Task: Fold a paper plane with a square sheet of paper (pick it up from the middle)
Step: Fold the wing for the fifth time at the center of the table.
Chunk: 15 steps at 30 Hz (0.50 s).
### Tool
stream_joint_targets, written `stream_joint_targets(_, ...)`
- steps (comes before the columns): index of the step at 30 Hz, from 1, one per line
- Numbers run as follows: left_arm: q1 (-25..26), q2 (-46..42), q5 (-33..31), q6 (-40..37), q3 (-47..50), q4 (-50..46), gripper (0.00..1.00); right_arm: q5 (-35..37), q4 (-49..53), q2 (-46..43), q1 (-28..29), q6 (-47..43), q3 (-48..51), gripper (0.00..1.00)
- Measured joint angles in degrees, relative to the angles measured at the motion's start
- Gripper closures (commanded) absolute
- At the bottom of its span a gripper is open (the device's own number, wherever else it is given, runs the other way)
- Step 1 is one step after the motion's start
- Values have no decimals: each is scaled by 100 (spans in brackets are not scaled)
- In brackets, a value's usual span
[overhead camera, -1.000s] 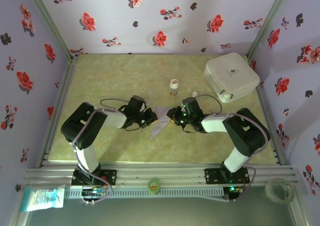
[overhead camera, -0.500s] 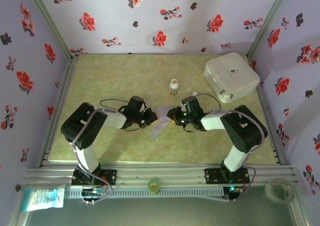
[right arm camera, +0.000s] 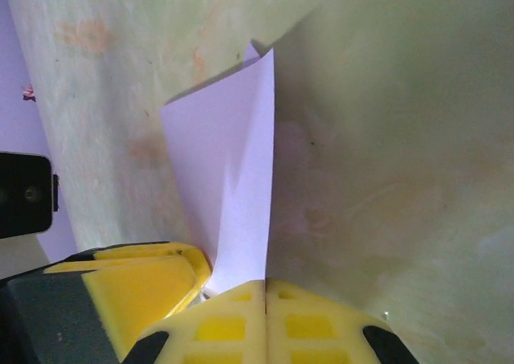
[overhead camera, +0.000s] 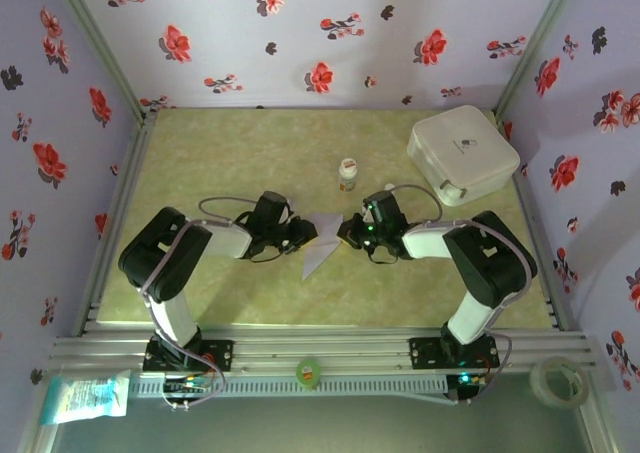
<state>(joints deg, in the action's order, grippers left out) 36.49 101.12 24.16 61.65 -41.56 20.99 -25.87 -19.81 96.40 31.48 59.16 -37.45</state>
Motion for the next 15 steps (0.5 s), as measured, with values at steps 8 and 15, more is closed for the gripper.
stream_joint_targets(8, 286, -1034, -649, -975, 26, -682, 60, 398, 52, -286, 118, 623, 0, 95)
stream_joint_targets(15, 1202, -1410, -1899, -2258, -315, -2079, 55, 817, 352, -289, 463, 1051, -105, 94)
